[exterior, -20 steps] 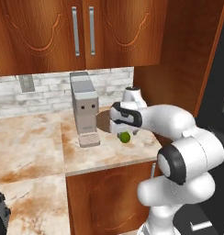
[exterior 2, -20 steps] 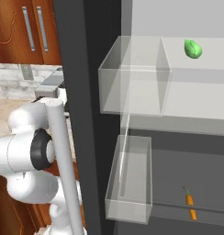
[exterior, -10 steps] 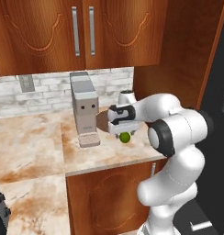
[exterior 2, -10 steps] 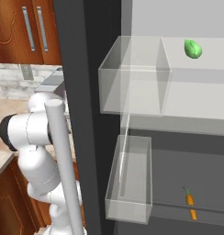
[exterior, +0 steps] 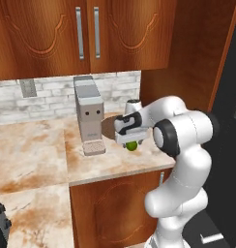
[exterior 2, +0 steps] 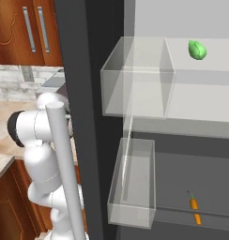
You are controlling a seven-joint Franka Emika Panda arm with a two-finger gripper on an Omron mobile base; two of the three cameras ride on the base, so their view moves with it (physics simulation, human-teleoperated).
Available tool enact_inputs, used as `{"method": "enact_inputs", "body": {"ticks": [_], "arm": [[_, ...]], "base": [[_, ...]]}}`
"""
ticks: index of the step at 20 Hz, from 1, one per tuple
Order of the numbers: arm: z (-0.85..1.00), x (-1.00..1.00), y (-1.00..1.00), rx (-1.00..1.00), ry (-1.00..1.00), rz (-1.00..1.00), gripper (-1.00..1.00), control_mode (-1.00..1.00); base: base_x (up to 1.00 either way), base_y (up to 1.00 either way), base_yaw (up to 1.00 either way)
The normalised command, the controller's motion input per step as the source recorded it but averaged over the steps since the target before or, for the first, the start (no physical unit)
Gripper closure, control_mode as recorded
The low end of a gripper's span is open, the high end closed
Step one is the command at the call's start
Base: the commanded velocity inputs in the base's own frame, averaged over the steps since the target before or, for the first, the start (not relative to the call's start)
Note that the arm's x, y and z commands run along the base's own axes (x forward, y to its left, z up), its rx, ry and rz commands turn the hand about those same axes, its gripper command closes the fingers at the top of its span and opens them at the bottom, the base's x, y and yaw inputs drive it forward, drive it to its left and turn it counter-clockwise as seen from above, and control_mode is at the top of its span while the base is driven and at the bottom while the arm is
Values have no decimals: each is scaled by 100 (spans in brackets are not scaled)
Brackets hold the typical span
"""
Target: Place the carrot and lime inside the fridge drawer. Close the drawer after placing the vegetables.
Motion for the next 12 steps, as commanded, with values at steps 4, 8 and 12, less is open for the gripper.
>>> {"method": "enact_inputs", "body": {"ticks": [4,8,12], "arm": [[-23,42,0,0,0,0,-100,-100],[-23,38,0,0,0,0,-100,-100],[-25,-6,-8,0,0,0,-100,-100]], "base": [[0,0,0],[0,0,0],[0,0,0]]}}
